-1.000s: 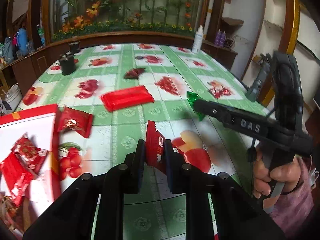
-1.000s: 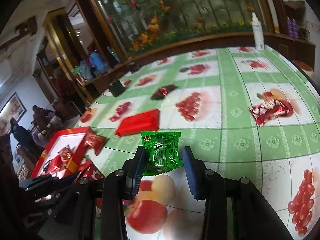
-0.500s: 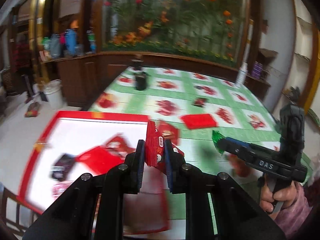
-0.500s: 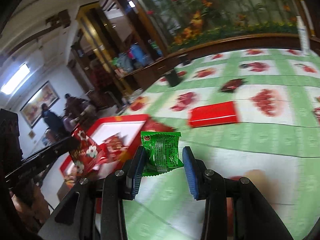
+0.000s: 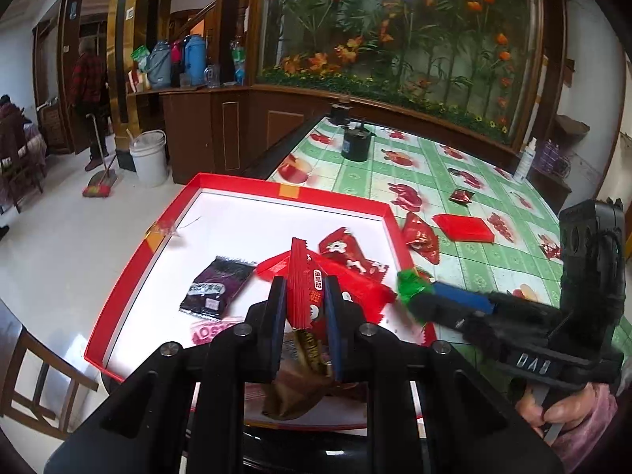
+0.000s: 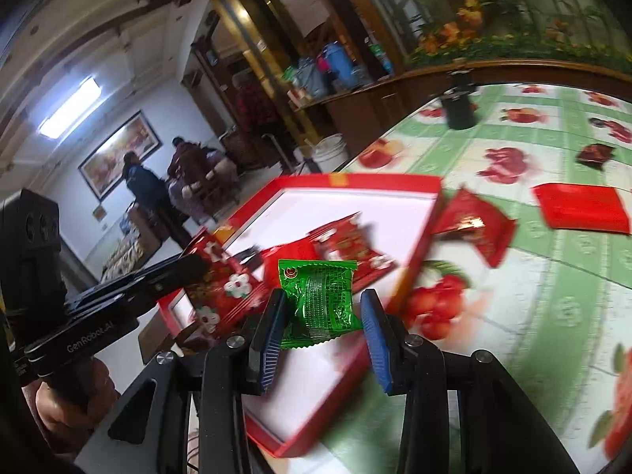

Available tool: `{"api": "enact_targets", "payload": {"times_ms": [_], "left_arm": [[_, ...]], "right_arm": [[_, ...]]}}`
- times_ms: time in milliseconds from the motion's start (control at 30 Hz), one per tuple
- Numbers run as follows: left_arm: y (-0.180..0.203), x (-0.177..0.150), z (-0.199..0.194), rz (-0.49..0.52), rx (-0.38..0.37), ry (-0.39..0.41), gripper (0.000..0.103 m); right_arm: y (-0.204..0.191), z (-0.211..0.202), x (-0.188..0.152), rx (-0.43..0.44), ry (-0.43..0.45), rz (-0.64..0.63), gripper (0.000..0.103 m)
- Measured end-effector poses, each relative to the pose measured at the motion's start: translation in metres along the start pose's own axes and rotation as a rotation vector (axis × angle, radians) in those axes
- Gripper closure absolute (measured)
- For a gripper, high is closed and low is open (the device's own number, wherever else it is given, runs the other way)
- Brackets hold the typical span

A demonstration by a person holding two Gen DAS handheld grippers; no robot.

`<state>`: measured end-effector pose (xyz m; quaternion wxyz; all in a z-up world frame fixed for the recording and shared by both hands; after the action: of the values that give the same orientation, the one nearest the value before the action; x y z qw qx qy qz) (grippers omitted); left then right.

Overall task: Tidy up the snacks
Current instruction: 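Carry the red-and-white candy and green packet to the white tray and release both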

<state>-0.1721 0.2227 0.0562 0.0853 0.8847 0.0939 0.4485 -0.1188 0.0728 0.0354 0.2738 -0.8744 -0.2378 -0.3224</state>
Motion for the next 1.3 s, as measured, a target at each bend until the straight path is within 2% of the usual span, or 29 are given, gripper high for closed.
{"api": "enact_targets", "payload": {"times_ms": [200,333,400,467,600,767,967,1300], "left_arm": [[-0.014,-0.001,-0.001,-0.029,0.009,-0.003,0.086],[-0.023,-0.003,0.000,-0.055,0.043,-0.005,0.085],[-0.027,-0.004,0.000,-0.075,0.050,-0.002,0.073],[-0.029,-0.002,-0.002,-0.091,0.057,0.012,0.053],[-0.026,0.003,-0.009,-0.077,0.072,0.058,0.052],[-0.014,0.007,-0.007,-0.044,0.060,0.068,0.039],[0.010,0.006,0.004,0.005,0.034,0.027,0.039],[0.051,0.003,0.021,0.086,-0.011,-0.040,0.039]], "right_arm": [[-0.024,0.011,-0.002,0.021,-0.013,-0.032,0.061],[-0.023,0.011,0.000,0.035,-0.016,-0.016,0.061],[-0.018,0.009,0.002,0.031,-0.005,-0.004,0.059],[-0.013,0.006,0.003,0.033,0.000,0.013,0.058],[0.003,-0.003,0.007,0.013,0.025,0.042,0.058],[0.047,-0.020,0.014,-0.053,0.057,0.117,0.056],[0.131,-0.062,0.020,-0.185,0.124,0.273,0.055],[0.251,-0.135,0.001,-0.405,0.214,0.513,0.052]]}}
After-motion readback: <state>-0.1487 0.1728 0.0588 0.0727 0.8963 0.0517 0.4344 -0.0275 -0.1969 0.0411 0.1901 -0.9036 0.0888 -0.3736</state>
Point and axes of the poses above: each gripper's, at about its wrist camera, not at the fingertips, and z roughly the way its jaws point, y to its right, x to its top, the point moved 2 cm from there along z, roughly the way its jaws point, and after that the axes turned 12 degrees about -x, right-handed, at the moved point
